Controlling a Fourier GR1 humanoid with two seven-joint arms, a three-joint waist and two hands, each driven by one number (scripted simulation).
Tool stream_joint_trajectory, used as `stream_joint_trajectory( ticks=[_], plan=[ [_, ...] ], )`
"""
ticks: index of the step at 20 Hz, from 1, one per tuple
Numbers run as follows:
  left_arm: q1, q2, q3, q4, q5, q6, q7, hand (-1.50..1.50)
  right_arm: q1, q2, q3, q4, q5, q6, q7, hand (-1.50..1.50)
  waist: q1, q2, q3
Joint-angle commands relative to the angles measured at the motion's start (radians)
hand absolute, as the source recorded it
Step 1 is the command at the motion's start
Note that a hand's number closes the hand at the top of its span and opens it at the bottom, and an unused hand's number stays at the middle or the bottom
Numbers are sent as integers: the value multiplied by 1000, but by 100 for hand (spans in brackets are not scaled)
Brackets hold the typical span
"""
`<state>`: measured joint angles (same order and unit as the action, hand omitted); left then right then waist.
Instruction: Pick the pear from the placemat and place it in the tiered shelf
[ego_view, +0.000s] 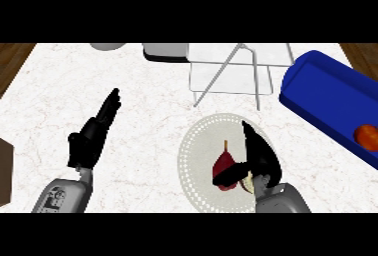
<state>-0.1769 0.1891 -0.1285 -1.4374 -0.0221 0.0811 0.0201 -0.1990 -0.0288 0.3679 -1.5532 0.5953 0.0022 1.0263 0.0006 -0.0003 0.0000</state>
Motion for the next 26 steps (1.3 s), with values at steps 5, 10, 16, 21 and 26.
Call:
stream_joint_trajectory(
  ticks=[5, 10, 16, 21, 26],
  plan=[
    [25, -36, 20, -36, -51, -16, 19, 0, -9, 28, 26, 22, -13, -14, 47, -150, 1, 0, 0],
    [-8, -34, 69, 2, -35, -72, 12, 0, 53, 29, 35, 8, 4, 12, -10, 150, -2, 0, 0],
    [-21, -58, 60, 10, -70, -43, 12, 0, 25, 28, 130, 34, 60, 23, -9, 150, -2, 0, 0],
    [-52, -91, 66, 111, -74, -47, -49, 0, -87, 28, 215, 135, 96, -99, 16, 150, 4, 2, 0],
    [-69, -89, 16, 39, -84, -76, 12, 0, -324, 28, 489, 196, 152, -168, 186, 150, 75, 3, -1]
  ],
)
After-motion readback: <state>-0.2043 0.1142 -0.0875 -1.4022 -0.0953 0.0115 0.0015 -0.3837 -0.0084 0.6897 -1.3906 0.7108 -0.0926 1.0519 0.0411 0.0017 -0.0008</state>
